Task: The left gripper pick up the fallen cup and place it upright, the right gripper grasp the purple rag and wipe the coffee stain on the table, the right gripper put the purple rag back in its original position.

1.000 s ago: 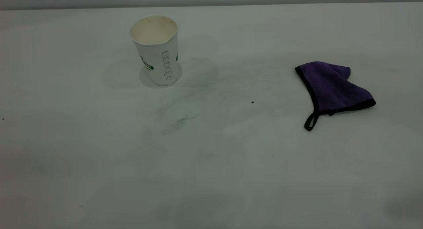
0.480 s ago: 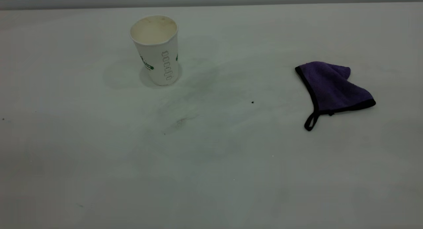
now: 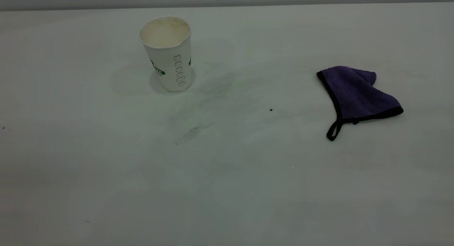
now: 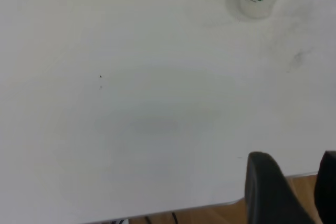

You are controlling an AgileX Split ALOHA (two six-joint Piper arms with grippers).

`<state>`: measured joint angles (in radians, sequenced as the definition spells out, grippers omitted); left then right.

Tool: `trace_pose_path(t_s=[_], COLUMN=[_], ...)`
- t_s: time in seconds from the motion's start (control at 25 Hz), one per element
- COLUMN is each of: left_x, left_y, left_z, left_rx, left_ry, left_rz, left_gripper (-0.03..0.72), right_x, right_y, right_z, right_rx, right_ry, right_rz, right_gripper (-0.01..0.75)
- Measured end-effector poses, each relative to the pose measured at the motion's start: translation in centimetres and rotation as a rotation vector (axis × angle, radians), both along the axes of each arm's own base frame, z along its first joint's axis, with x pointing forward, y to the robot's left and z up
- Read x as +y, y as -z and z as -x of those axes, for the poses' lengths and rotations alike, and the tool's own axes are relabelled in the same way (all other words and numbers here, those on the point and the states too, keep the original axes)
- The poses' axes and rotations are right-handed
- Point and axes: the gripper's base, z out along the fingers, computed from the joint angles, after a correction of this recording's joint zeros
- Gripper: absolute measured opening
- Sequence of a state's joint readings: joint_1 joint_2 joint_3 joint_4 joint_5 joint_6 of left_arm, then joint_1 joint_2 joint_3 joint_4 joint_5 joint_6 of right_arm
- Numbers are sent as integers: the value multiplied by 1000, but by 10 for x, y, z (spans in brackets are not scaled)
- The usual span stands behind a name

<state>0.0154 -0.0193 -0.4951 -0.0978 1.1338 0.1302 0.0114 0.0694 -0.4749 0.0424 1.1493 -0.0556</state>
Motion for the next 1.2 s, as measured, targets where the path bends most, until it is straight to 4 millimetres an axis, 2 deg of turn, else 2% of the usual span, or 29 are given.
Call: trace_pose_path(t_s=[0.6, 1.2], left_x=[0, 0], left_y=[0, 0], left_z=[0, 0], left_rx=[0, 0], left_ry=[0, 0], left_rz=[0, 0], left_gripper=[287, 287], right_x=[0, 0], right_y=[2, 2], right_z=[11, 11], right_rx=[-84, -84], right_ry=[1, 1], right_rz=[-2, -2], right_gripper=[604, 501])
